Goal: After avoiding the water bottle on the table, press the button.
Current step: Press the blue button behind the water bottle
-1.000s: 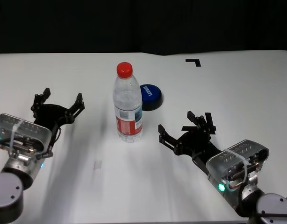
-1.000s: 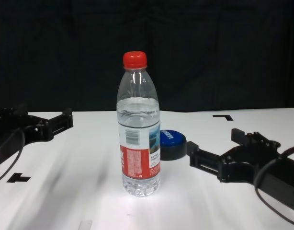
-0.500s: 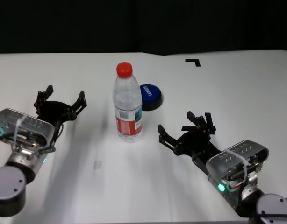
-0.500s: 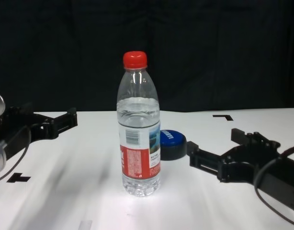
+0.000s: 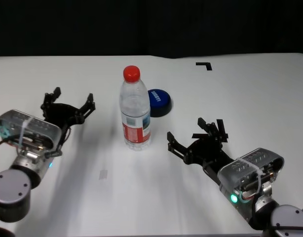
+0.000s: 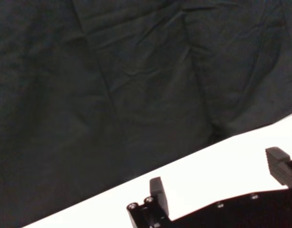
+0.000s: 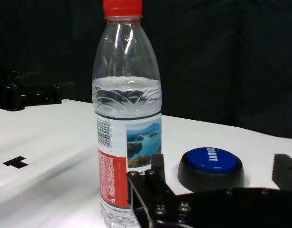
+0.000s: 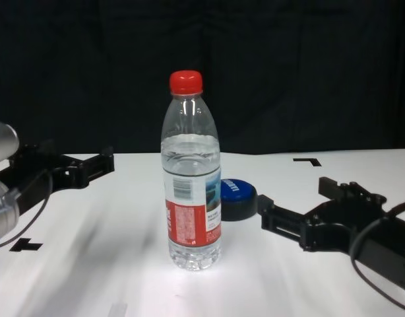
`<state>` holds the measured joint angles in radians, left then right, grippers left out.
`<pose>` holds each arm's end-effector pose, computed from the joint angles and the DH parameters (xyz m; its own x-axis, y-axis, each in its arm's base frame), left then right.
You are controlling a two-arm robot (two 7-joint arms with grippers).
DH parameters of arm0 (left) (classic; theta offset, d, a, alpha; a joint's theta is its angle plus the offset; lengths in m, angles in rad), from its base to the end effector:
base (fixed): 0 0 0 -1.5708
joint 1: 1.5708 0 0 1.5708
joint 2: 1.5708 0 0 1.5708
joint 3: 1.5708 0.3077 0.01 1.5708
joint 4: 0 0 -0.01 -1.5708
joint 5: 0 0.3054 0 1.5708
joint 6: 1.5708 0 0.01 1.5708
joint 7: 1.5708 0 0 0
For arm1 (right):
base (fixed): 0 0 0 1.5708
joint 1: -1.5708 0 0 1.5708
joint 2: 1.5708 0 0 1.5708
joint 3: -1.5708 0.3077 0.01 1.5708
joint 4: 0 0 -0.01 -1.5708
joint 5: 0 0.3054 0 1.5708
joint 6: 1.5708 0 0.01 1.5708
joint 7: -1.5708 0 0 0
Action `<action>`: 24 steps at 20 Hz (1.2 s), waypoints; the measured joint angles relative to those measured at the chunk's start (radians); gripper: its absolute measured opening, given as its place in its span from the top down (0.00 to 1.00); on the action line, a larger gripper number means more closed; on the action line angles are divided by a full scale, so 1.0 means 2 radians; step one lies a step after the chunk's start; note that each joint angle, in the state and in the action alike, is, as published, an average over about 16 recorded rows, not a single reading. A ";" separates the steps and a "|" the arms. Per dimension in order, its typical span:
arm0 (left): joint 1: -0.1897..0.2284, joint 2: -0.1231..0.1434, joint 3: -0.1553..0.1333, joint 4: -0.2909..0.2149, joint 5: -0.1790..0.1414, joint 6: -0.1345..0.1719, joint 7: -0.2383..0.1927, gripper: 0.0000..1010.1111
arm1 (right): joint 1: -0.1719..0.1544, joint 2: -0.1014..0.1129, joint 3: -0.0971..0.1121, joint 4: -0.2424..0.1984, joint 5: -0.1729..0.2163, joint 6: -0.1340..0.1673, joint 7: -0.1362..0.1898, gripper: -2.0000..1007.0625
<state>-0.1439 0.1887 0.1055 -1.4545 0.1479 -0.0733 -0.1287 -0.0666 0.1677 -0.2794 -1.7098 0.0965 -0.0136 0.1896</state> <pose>0.3678 0.0329 -0.3040 0.1995 0.9156 0.3491 -0.9738 0.2250 -0.0337 0.2915 0.0423 -0.3049 0.4658 -0.8833 0.0526 0.8833 0.4677 0.0317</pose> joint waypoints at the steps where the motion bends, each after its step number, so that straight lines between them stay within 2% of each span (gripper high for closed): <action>1: -0.003 0.000 0.001 0.003 0.000 -0.001 -0.001 0.01 | 0.000 0.000 0.000 0.000 0.000 0.000 0.000 0.00; 24: -0.063 -0.001 0.026 0.072 -0.007 -0.021 -0.012 0.01 | 0.000 0.000 0.000 0.000 0.000 0.000 0.000 0.00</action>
<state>-0.2706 0.1870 0.1579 -1.3109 0.1334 -0.1160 -0.1518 -0.0666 0.1678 -0.2794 -1.7098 0.0965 -0.0136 0.1895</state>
